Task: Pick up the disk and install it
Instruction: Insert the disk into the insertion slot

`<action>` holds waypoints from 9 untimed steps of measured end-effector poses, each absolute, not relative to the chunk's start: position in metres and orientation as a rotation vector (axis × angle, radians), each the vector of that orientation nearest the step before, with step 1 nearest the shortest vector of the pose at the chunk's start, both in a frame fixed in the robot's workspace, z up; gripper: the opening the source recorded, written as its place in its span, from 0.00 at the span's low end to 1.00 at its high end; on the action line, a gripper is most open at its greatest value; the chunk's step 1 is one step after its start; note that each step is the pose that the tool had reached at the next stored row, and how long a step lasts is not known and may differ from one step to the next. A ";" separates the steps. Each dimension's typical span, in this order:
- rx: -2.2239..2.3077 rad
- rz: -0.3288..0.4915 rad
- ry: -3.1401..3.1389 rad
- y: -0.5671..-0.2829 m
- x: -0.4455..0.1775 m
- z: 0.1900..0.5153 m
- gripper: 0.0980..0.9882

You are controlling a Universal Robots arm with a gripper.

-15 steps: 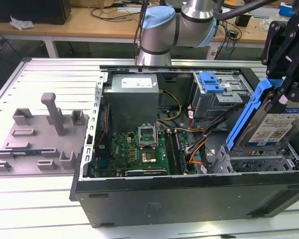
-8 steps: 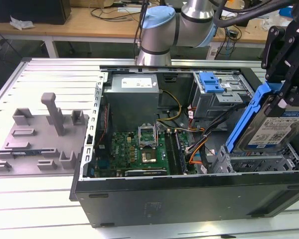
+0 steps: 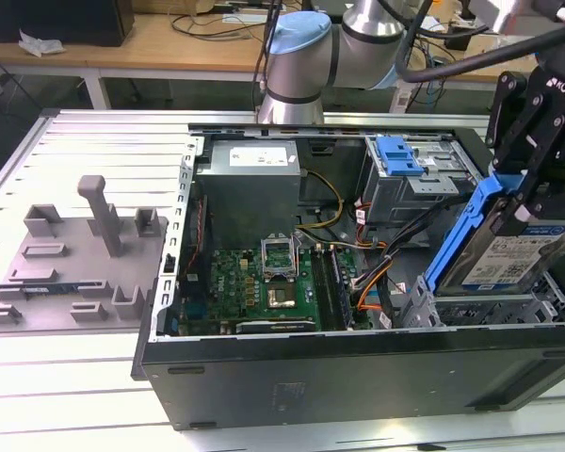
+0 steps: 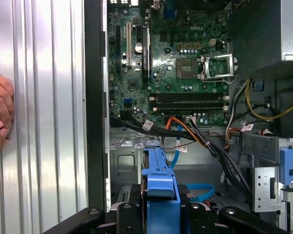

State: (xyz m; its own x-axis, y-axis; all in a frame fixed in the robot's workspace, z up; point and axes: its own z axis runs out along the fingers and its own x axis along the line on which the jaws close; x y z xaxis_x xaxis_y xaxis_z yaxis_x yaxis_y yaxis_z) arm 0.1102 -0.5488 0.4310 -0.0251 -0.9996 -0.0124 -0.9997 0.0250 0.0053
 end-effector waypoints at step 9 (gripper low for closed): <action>-2.190 0.020 2.245 -0.549 0.110 0.409 0.30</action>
